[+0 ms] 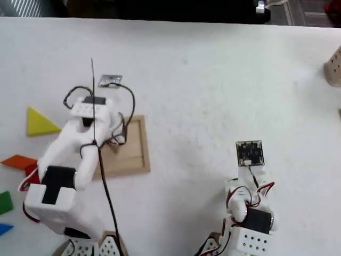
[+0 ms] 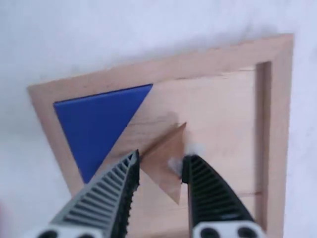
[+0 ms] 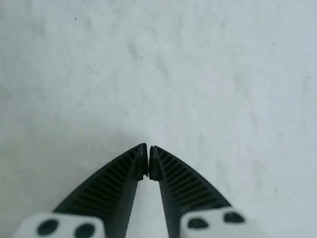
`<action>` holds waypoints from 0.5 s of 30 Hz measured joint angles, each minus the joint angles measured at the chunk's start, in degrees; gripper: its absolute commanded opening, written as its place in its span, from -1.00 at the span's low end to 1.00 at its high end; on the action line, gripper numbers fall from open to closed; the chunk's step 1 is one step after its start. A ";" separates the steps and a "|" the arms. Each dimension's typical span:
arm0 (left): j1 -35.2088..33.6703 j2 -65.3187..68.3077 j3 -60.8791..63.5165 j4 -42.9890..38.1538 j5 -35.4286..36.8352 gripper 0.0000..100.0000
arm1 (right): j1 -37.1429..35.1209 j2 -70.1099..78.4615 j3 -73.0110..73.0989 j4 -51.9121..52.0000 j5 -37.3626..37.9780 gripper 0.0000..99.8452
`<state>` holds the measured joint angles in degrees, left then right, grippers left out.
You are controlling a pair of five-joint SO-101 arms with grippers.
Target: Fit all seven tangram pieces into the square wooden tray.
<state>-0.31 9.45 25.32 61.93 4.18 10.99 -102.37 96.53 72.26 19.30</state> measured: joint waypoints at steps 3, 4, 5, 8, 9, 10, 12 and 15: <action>0.62 -0.09 0.44 -0.97 0.26 -0.61 | 0.00 0.00 0.00 0.00 0.00 -0.97; 0.97 -0.09 0.44 -0.97 0.26 -0.52 | 0.00 0.00 0.00 0.00 0.00 -0.97; 1.49 -0.09 0.44 -0.97 0.26 -0.45 | 0.00 0.00 0.00 0.00 0.00 -0.97; 2.46 -0.09 0.44 -0.97 0.26 -0.43 | 0.00 0.00 0.00 0.00 0.00 -0.97; 2.55 -0.09 0.44 -0.97 0.44 -0.47 | 0.00 0.00 0.00 0.00 0.00 -0.97; 2.46 -0.09 0.44 -0.97 0.44 -0.53 | 0.00 0.00 0.00 0.00 0.00 -0.97; 2.37 -0.09 0.44 -0.97 0.79 -0.66 | 0.00 0.00 0.00 0.00 0.00 -0.97; 2.37 -1.76 0.70 -0.97 0.79 -0.93 | 0.00 0.00 0.00 0.00 0.00 -0.97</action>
<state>2.07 7.69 26.02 60.97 4.97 10.99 -102.37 96.53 72.26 19.30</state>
